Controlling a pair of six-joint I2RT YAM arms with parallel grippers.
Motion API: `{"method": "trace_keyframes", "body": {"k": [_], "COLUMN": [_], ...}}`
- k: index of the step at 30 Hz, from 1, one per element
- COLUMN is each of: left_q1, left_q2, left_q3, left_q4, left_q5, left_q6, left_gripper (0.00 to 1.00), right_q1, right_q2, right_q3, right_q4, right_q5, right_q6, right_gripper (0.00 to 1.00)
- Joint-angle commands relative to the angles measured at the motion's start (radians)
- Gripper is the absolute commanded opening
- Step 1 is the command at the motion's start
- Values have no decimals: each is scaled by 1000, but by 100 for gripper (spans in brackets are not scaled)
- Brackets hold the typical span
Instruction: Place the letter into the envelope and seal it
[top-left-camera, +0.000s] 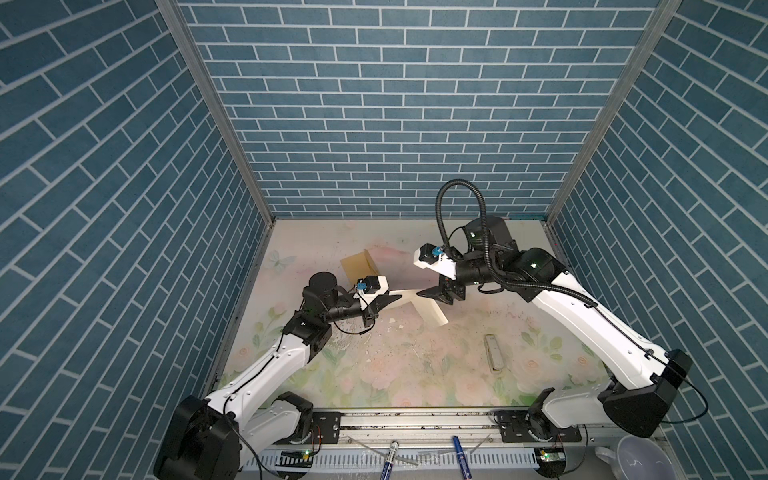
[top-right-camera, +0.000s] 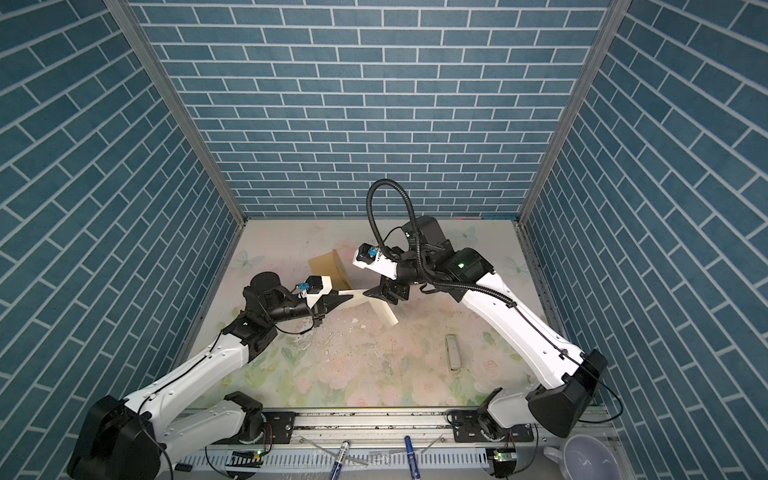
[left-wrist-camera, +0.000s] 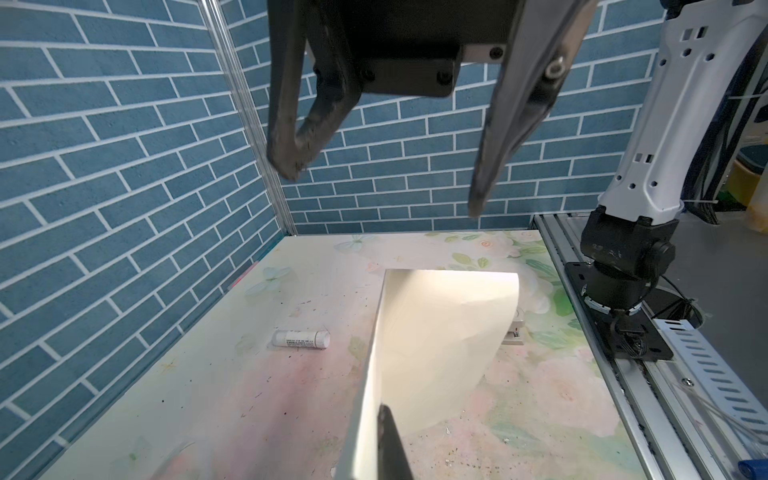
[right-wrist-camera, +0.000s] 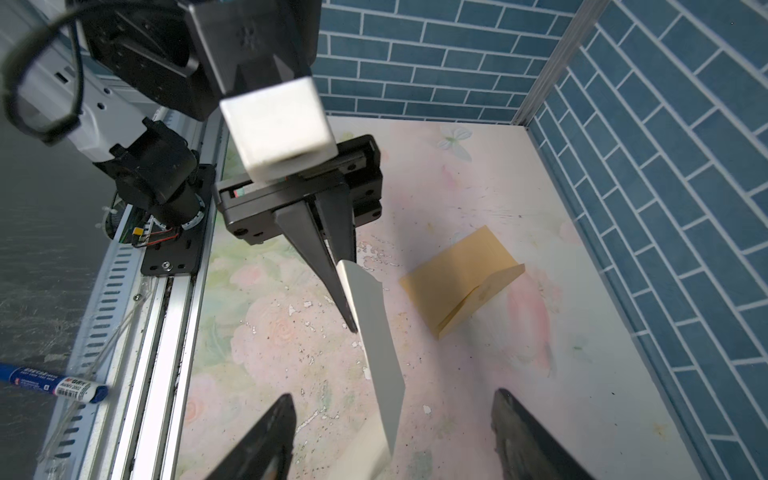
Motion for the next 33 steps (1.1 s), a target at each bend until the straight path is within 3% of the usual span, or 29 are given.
{"method": "trace_keyframes", "body": {"k": [1, 7, 19, 25, 33], "left_q1": [-8, -10, -12, -11, -12], "left_q2": [-13, -13, -21, -21, -32], "left_q3": [31, 39, 35, 34, 32], "left_q4": [-20, -28, -36, -39, -42], "left_q5": [13, 20, 22, 19, -13], "left_q6": [-5, -5, -2, -1, 7], "left_gripper": [0, 0, 0, 0, 8], "right_q1": [35, 65, 69, 69, 69], "right_q2": [17, 65, 103, 103, 89], "right_q3": [22, 21, 20, 12, -14], "right_q4": [-27, -26, -48, -47, -29], "right_q5": [20, 99, 119, 116, 124], "right_q6": [-32, -53, -81, -84, -85], "right_gripper": [69, 54, 23, 13, 0]}}
